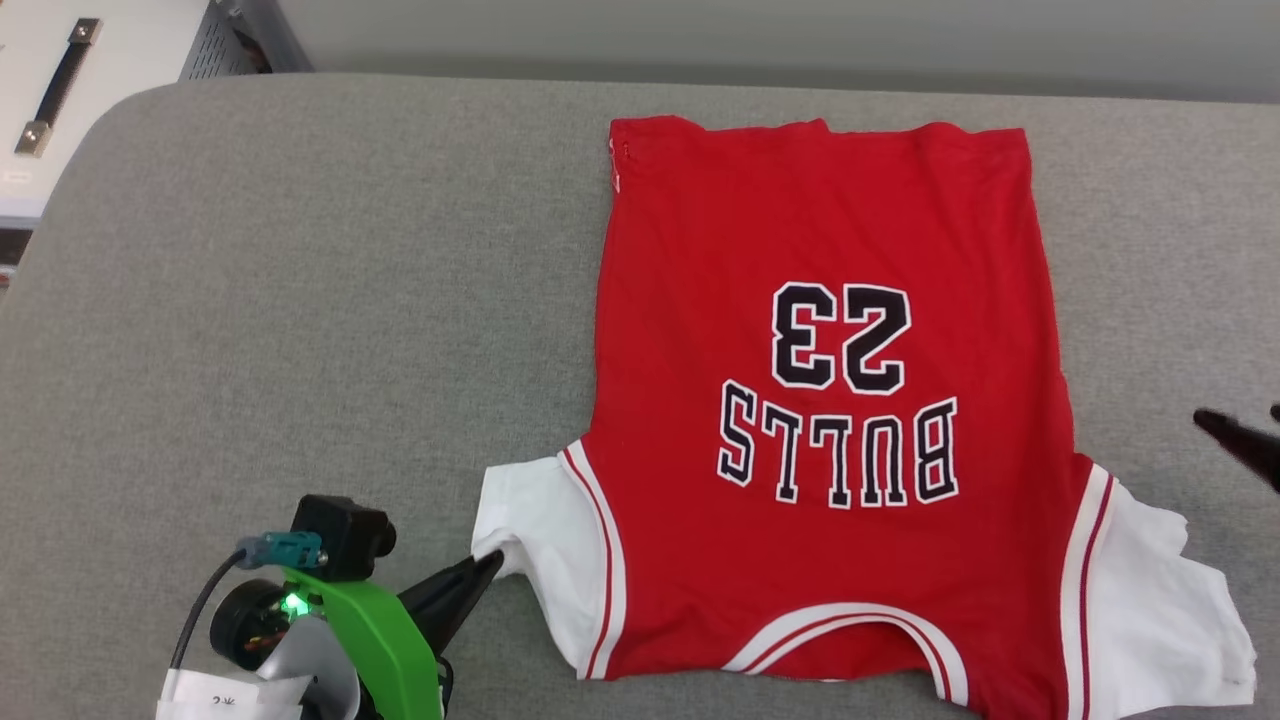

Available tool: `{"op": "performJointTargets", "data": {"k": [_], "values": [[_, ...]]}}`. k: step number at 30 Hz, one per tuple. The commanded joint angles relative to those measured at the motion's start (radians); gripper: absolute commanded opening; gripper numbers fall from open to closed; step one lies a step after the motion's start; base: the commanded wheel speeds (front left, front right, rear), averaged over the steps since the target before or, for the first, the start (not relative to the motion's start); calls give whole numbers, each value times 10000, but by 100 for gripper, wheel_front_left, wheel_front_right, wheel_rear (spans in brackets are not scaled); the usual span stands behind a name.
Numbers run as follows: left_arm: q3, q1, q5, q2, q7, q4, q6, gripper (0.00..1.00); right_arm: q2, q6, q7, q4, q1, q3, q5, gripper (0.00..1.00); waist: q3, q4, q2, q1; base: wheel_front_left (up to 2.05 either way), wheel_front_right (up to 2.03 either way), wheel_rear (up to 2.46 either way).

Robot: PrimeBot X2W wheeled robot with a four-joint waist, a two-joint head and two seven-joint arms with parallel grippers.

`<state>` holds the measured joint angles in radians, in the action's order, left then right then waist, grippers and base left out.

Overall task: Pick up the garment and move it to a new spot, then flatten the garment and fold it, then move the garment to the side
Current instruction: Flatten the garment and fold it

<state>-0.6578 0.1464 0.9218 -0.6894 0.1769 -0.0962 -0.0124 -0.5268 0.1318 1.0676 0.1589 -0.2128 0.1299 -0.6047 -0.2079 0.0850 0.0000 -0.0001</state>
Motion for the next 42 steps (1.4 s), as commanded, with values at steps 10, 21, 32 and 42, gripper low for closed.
{"op": "performJointTargets", "data": {"k": [10,21,32,42], "values": [[-188,1089,-496,94,466,-1257,40,0,153,-11,2440,-1487,-4916,-152,1003,100,-2883,1847,0,1,0,0,0],[-580,1858,-1215,664,382,-1766,-14,0,-263,-11,2570,-4464,-8324,-207,2987,100,-4379,3089,0,1,0,0,0],[-689,2054,-1299,959,159,-1549,-113,0,-223,-11,2401,-5572,-8500,-438,3441,100,-4581,3349,0,1,0,0,0],[-685,2097,-1304,1009,33,-1375,-105,0,-251,-11,2537,-5623,-7943,-577,3168,0,-4423,3286,0,1,0,0,0]]}}
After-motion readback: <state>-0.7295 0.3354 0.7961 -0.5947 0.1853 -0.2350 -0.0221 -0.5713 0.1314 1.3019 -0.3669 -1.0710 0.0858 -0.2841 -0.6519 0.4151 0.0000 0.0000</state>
